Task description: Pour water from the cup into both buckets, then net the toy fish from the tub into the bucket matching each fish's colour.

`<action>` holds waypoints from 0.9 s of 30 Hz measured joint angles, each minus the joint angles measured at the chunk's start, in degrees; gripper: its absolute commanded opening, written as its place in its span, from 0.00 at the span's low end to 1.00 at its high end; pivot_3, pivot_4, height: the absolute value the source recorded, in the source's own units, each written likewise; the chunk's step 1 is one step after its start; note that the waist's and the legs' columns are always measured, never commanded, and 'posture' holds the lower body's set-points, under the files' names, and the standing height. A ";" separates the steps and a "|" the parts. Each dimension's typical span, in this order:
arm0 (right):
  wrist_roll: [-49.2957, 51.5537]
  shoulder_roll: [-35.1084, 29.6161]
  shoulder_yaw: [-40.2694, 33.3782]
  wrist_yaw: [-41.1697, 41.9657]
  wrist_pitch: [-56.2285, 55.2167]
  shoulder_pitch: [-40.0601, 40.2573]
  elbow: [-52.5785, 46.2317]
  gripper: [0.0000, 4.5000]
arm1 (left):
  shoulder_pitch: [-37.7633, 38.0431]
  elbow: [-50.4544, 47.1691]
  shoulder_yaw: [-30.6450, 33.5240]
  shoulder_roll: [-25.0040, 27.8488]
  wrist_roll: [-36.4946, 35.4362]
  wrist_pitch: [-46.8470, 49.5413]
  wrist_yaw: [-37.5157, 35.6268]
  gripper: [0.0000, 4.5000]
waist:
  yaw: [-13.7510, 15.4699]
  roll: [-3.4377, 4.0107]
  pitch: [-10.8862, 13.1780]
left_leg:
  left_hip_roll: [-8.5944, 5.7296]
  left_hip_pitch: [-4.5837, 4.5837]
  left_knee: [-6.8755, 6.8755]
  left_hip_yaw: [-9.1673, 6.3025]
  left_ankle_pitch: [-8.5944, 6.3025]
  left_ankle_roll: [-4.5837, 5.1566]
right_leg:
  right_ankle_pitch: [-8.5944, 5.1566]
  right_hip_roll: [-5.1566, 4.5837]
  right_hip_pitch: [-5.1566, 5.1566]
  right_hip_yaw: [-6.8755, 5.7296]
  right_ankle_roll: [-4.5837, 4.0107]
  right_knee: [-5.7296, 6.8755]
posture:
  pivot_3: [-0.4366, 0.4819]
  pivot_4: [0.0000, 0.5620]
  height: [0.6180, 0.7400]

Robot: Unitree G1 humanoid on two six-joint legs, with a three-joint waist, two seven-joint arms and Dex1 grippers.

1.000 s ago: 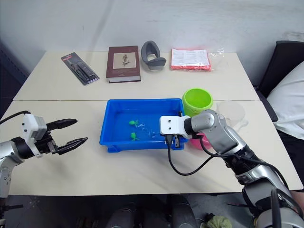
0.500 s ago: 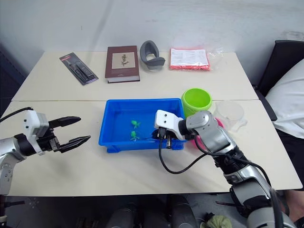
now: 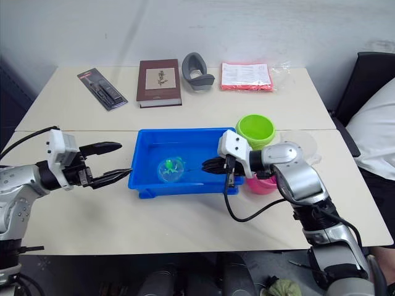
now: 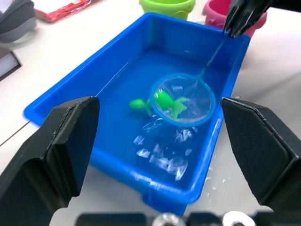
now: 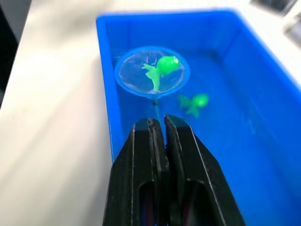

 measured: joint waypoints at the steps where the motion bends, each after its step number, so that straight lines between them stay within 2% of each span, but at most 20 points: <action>1: 1.05 -0.59 -1.74 -0.39 0.16 1.27 -1.12 0.00 | -0.55 0.02 -0.81 -0.18 0.02 -0.06 0.00 0.98 | 0.10 0.00 0.00 | 0.00 0.00 0.00 -0.02 0.00 0.00 | 0.00 0.00 0.00 -0.02 0.00 0.00 | 0.48 0.27 1.00; 10: 8.92 -5.31 -12.43 -6.00 8.79 10.50 -9.20 0.00 | -2.27 -0.31 -2.99 -3.70 -0.01 -0.28 1.51 0.98 | 0.32 0.00 0.00 | 0.00 0.04 0.01 -0.03 0.00 0.00 | 0.01 -0.01 0.08 0.00 0.02 -0.07 | 0.48 0.27 1.00; 16: 10.05 -5.98 -15.62 -9.89 9.66 18.07 -11.24 0.00 | -8.18 -0.31 -5.18 -5.26 0.17 -0.31 2.53 0.98 | 0.45 0.00 0.00 | -0.02 0.06 0.02 0.01 0.01 0.01 | 0.02 -0.01 0.11 0.02 0.04 -0.08 | 0.48 0.27 1.00; 21: 11.43 -6.55 -18.22 -12.35 9.83 18.16 -11.23 0.00 | -10.40 0.01 -5.49 -8.91 -1.28 1.36 5.03 0.98 | 0.25 0.00 0.00 | -0.02 0.08 0.02 0.04 0.02 0.01 | 0.03 0.05 0.11 0.05 0.06 -0.02 | 0.48 0.27 1.00; 27: 13.32 -9.32 -23.09 -13.57 9.53 14.97 -9.31 0.00 | -10.49 0.06 -5.26 -9.30 -2.81 3.85 6.83 0.98 | 0.39 0.00 0.00 | -0.02 0.09 0.04 0.04 0.03 0.01 | 0.03 0.05 0.12 0.05 0.06 -0.05 | 0.48 0.27 1.00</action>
